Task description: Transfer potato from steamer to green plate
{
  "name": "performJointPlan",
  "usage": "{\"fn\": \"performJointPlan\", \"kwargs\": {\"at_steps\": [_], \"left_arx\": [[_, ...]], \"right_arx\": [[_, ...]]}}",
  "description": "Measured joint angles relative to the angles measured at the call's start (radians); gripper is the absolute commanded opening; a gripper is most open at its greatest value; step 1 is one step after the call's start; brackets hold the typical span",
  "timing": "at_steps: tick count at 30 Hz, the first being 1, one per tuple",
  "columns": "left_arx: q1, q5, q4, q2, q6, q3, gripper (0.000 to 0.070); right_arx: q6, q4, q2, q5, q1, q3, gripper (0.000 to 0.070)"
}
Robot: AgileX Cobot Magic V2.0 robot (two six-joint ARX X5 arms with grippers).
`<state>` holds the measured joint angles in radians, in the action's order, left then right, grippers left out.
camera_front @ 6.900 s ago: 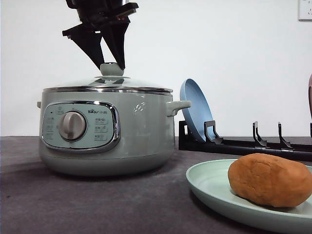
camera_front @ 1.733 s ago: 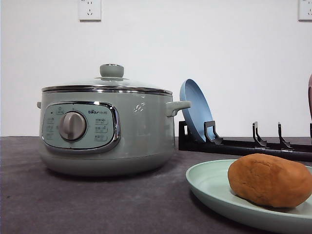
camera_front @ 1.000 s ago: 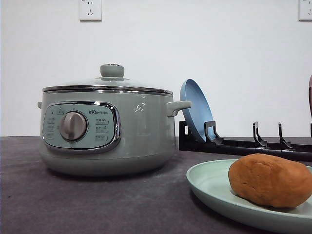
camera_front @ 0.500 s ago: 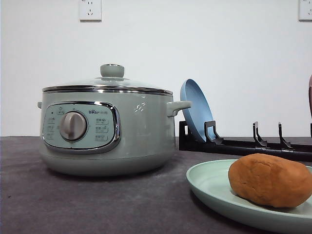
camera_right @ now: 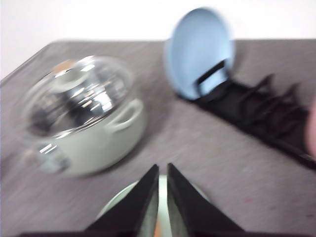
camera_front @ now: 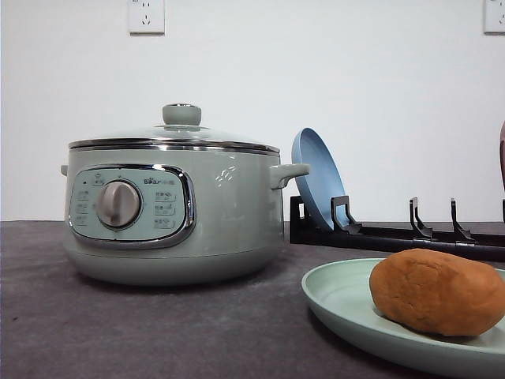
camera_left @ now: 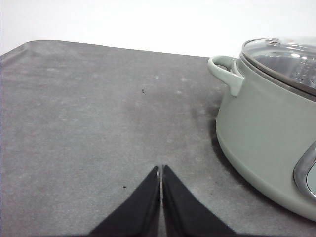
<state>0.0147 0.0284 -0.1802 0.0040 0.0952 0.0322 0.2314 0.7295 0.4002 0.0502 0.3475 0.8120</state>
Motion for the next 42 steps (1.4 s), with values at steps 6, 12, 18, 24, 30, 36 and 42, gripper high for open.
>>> {"fn": "performJointPlan", "kwargs": {"at_steps": [6,12,18,24,30,36,42], "left_arx": [[0.0,0.0,0.0,0.0,0.0,0.0,0.0],[0.0,0.0,0.0,0.0,0.0,0.0,0.0],[0.0,0.0,0.0,0.0,0.0,0.0,0.0],[0.0,0.0,0.0,0.0,0.0,0.0,0.0],[0.0,0.0,0.0,0.0,0.0,0.0,0.0],[0.0,0.0,0.0,0.0,0.0,0.0,0.0],[0.0,0.0,0.0,0.0,0.0,0.0,0.0]], "right_arx": [[0.0,-0.297,-0.083,-0.028,-0.171,-0.31,0.0019],[-0.035,-0.503,-0.215,-0.017,-0.283,-0.611,0.0019],[-0.132,-0.592,-0.336,-0.016,-0.32,-0.761,0.0019],[-0.219,-0.599,-0.394,-0.022,-0.324,-0.796,0.0019],[-0.252,-0.559,-0.395,-0.024,-0.324,-0.796,0.0018],[-0.261,-0.559,-0.395,-0.024,-0.324,-0.796,0.0018],[-0.261,-0.563,-0.395,-0.024,-0.324,-0.796,0.0019]]}}
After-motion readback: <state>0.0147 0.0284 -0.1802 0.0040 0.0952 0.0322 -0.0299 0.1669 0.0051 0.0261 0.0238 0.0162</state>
